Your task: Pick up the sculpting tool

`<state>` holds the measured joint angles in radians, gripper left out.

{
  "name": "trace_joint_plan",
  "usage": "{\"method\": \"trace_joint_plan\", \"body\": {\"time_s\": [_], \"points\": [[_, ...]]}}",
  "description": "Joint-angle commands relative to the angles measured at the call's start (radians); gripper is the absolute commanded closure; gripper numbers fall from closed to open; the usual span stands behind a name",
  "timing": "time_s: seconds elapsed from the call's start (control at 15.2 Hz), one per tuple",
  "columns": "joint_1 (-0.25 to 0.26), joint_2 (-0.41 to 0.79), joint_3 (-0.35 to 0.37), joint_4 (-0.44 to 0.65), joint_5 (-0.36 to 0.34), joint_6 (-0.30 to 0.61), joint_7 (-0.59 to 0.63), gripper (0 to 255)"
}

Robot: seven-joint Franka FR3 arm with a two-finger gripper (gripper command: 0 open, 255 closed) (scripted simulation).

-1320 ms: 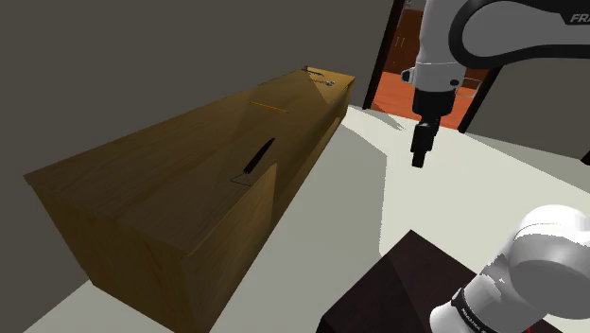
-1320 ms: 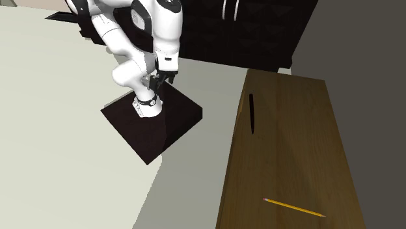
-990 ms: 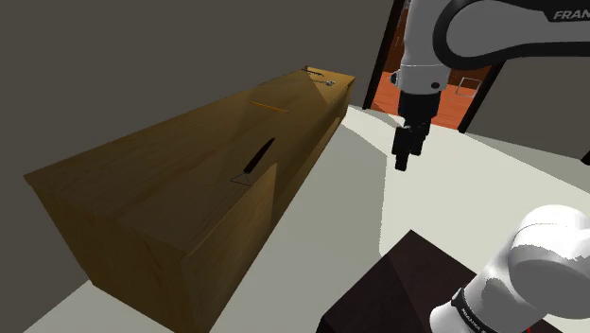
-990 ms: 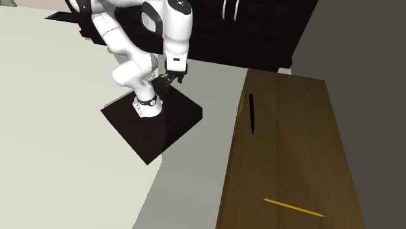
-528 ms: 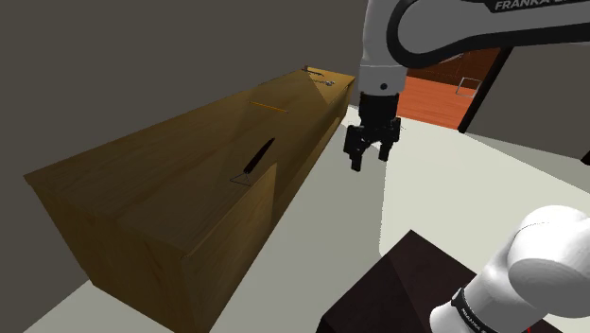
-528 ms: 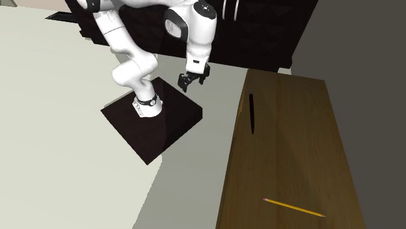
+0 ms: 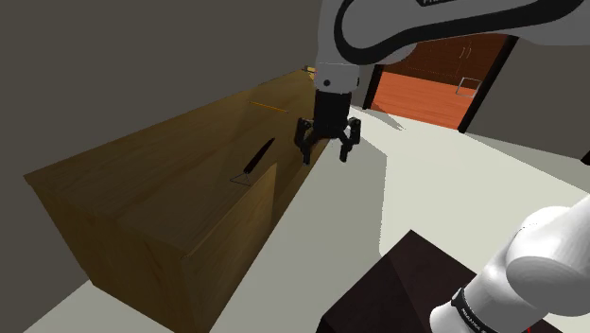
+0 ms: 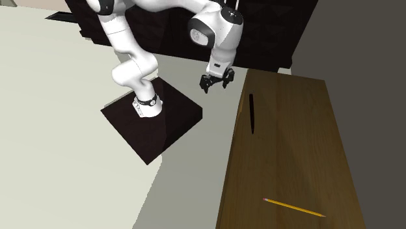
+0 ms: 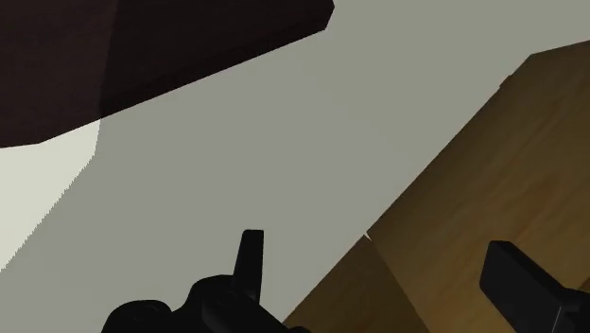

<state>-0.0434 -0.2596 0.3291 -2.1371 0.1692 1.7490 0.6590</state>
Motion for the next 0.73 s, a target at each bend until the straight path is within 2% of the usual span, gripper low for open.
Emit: {"method": "trace_joint_plan", "body": {"time_s": [0.0, 0.33, 0.66], "points": [[-0.006, 0.07, 0.021, 0.058, 0.001, 0.027, 0.094, 0], [-0.012, 0.248, 0.051, 0.222, -0.027, 0.079, 0.309, 0], [0.003, 0.427, 0.049, 0.412, -0.075, 0.107, 0.51, 0]]}}
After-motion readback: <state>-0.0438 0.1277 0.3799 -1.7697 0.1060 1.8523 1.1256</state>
